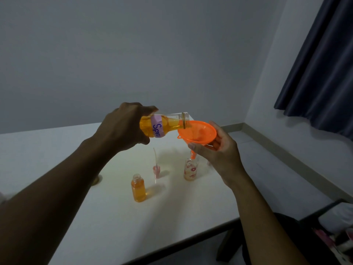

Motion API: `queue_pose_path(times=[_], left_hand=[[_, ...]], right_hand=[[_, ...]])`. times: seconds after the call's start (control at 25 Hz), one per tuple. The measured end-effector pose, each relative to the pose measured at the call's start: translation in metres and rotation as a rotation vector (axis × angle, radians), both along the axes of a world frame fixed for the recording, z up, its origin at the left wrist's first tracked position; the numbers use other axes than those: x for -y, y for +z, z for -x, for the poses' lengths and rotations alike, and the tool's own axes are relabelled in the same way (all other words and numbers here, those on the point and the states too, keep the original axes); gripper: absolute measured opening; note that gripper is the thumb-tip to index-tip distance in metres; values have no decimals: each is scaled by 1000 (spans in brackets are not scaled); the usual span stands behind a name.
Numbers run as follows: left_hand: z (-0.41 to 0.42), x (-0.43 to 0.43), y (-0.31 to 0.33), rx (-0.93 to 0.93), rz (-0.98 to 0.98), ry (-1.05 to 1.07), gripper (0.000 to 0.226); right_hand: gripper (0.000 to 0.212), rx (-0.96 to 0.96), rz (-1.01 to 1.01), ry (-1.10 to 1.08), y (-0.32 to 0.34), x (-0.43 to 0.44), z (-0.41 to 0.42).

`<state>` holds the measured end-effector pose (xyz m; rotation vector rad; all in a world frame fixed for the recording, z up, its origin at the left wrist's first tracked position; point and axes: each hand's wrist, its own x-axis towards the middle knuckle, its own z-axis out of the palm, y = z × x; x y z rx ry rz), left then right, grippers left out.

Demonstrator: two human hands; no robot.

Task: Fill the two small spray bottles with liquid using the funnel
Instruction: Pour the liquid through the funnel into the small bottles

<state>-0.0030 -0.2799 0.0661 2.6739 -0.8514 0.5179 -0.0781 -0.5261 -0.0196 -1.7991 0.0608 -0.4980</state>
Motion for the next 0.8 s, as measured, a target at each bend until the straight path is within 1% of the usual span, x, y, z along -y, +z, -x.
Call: queue_pose_path(times=[0.2,0.36,0.8], left_hand=[[-2,0,0,5,-8,2,87],[-1,1,0,0,-2,3,86],[1,2,2,-6,-19,0,85]], right_hand=[[93,-5,-7,4,0,0,0],[89,-6,-8,11,-1,1,-1],[90,1,-6,17,-1,2,-2]])
